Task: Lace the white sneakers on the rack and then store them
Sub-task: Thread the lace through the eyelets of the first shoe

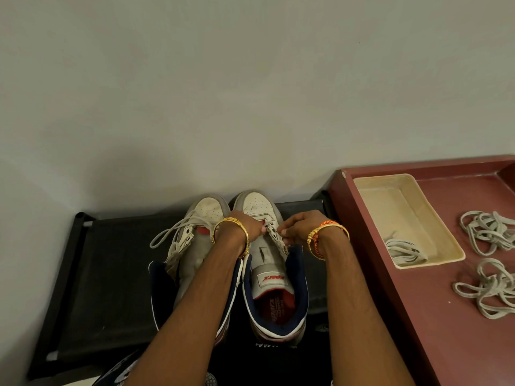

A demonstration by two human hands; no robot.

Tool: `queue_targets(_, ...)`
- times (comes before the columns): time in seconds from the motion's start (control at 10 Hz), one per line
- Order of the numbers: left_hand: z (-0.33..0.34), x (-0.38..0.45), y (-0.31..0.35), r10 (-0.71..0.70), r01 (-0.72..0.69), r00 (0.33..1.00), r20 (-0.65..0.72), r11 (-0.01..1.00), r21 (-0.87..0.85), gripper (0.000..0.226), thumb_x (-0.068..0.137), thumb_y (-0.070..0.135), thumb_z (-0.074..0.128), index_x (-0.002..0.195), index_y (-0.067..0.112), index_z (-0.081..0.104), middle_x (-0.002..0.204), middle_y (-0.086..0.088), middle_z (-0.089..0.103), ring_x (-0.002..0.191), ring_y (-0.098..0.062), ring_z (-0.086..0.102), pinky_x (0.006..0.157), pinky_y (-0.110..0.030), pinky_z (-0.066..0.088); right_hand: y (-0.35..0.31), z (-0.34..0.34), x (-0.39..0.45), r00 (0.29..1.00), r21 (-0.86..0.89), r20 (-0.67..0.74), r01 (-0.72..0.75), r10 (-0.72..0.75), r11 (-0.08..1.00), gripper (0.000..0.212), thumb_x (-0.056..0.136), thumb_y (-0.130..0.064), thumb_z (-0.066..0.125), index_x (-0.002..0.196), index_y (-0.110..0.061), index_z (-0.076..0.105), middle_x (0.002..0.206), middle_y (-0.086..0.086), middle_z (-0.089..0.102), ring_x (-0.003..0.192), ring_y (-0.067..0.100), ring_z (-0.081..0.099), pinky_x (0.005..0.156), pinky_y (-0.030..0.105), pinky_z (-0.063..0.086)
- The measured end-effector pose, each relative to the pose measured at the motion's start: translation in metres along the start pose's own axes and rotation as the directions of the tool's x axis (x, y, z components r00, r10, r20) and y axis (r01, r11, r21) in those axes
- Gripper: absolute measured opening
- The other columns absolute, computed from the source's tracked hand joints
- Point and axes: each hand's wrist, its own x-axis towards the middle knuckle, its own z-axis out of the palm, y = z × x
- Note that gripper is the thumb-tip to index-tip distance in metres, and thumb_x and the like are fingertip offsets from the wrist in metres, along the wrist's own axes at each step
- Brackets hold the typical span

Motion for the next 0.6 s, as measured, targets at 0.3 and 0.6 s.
queue_targets(0.3, -0.004, -0.002, 0.002, 0.092, -0.096, 0.995, 0.036, 0.982, 0.162, 0.043, 0.090, 0.025, 0.060, 0.124, -0.001, 0.054, 0.124, -0.018, 0.059, 0.113, -0.030, 0.058, 0.080, -0.026, 0.047, -0.012, 0.010, -0.010, 0.992, -0.379, 0.083, 0.124, -0.099, 0.917, 0.028, 0.073, -0.017, 0.078, 0.093, -0.006, 0.062, 0.087, 0.005, 0.062, 0.088, 0.020, 0.059, 0.079, 0.034, 0.052)
queue_targets(0.6, -0.009, -0.003, 0.005, 0.093, -0.100, 0.993, 0.067, 0.988, 0.114, 0.045, 0.096, 0.035, 0.048, 0.133, 0.009, 0.052, 0.138, -0.010, 0.051, 0.126, -0.023, 0.047, 0.082, -0.012, 0.041, -0.007, -0.004, -0.012, 0.990, -0.262, 0.013, 0.137, -0.138, 0.955, 0.023, 0.081, 0.007, 0.057, 0.096, 0.000, 0.072, 0.078, 0.005, 0.063, 0.070, 0.009, 0.054, 0.059, 0.018, 0.046)
